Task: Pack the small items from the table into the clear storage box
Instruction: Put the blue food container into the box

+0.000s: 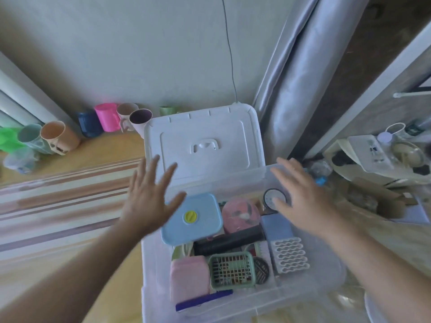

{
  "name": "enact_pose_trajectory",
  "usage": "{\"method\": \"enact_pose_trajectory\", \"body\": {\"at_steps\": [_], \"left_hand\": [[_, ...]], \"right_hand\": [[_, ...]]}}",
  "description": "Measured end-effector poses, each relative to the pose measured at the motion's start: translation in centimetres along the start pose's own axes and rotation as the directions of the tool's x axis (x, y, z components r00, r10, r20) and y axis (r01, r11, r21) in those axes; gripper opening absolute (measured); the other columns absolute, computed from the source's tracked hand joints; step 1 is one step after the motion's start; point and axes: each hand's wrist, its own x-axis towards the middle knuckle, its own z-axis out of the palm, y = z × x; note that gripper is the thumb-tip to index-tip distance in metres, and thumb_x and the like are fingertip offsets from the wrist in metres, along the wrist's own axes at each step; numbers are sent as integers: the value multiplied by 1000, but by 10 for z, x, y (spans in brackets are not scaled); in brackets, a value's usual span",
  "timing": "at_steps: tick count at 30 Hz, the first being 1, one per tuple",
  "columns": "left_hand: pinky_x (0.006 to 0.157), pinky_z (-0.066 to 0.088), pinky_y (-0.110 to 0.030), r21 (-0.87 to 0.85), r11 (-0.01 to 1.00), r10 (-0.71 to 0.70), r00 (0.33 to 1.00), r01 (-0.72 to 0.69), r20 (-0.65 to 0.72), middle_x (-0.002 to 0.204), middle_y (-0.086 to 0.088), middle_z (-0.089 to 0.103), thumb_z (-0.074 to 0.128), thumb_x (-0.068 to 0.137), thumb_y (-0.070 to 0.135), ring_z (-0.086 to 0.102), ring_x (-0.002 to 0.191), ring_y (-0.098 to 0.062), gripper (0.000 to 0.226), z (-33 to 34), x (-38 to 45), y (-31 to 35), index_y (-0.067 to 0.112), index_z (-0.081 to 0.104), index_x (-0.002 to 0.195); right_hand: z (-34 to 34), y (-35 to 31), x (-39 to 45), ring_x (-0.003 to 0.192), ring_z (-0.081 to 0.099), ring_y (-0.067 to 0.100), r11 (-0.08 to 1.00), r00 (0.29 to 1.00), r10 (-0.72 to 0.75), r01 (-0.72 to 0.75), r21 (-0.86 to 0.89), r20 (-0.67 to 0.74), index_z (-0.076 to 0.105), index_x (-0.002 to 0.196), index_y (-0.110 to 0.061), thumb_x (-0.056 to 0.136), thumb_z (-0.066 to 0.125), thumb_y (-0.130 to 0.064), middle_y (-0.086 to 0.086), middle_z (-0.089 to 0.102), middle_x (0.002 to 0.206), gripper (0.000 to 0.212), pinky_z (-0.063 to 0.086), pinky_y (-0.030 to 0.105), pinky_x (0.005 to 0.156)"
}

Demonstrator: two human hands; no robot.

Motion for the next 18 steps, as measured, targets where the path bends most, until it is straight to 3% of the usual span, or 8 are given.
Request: {"method": "enact_pose_trajectory", "body": {"at_steps": [2, 4, 5, 7, 8, 9, 14, 18], "left_hand": [[123, 18, -58, -47, 987, -152, 987, 154, 47, 168, -17, 21, 37, 89, 73, 12, 155, -44, 79, -7, 40, -31, 33, 36, 157], [123, 18, -55, -229, 916, -302, 943, 328, 142, 168, -15, 19, 46, 96, 66, 16, 154, -39, 72, -5, 72, -49, 34, 32, 159], [121, 20, -54, -390, 807, -381, 895, 444, 230, 169, -12, 19, 49, 100, 60, 19, 154, -36, 70, -6, 86, -50, 34, 27, 161], [118, 23, -54, -633, 409, -483, 744, 658, 461, 169, -4, 21, 48, 103, 55, 26, 152, -33, 73, 8, 113, -58, 31, 15, 164], [117, 25, -54, -654, 257, -485, 680, 712, 550, 169, -1, 23, 49, 102, 57, 29, 151, -34, 78, 16, 121, -62, 29, 12, 164], [114, 27, -55, -642, 193, -483, 641, 742, 596, 166, 0, 29, 51, 98, 61, 35, 147, -35, 83, 27, 127, -68, 28, 12, 164], [112, 38, -57, -620, 185, -466, 623, 763, 628, 151, -3, 48, 60, 83, 65, 50, 133, -36, 90, 72, 135, -83, 38, 16, 157], [111, 41, -59, -691, 52, -494, 620, 721, 609, 151, -2, 49, 63, 71, 70, 52, 131, -35, 101, 86, 141, -92, 43, 15, 156]], "right_hand": [[-13, 10, 44, 156, 26, 24, 995, 995, 97, -97, 7, -20, 39, 158, -16, 98, 67, -30, 3, 29, 169, 68, 34, 47, 120], [-14, 20, 90, 157, 23, 22, 981, 980, 189, -191, 27, 57, 28, 163, -16, 101, 62, -36, 3, 21, 172, 73, 29, 42, 120], [-10, 26, 114, 157, 22, 22, 972, 966, 230, -233, 16, 119, 22, 164, -16, 102, 59, -40, 3, 18, 173, 77, 30, 41, 119], [8, 39, 157, 155, 24, 26, 947, 909, 309, -321, -3, 278, 11, 165, -17, 101, 58, -47, 3, 16, 171, 85, 33, 45, 115], [21, 45, 173, 153, 28, 29, 936, 873, 330, -351, -7, 358, 6, 165, -21, 99, 59, -50, 4, 17, 170, 89, 37, 47, 113], [34, 50, 186, 150, 32, 30, 929, 841, 340, -369, -12, 421, 2, 165, -25, 96, 61, -54, 4, 18, 168, 95, 40, 48, 110], [75, 73, 223, 152, 29, 33, 810, 718, 475, -583, 66, 508, -13, 164, -30, 85, 69, -62, 2, 13, 171, 118, 40, 49, 113], [91, 82, 233, 152, 30, 27, 667, 662, 472, -700, 255, 582, -2, 160, -51, 65, 80, -60, -12, 19, 170, 126, 37, 52, 116]]}}
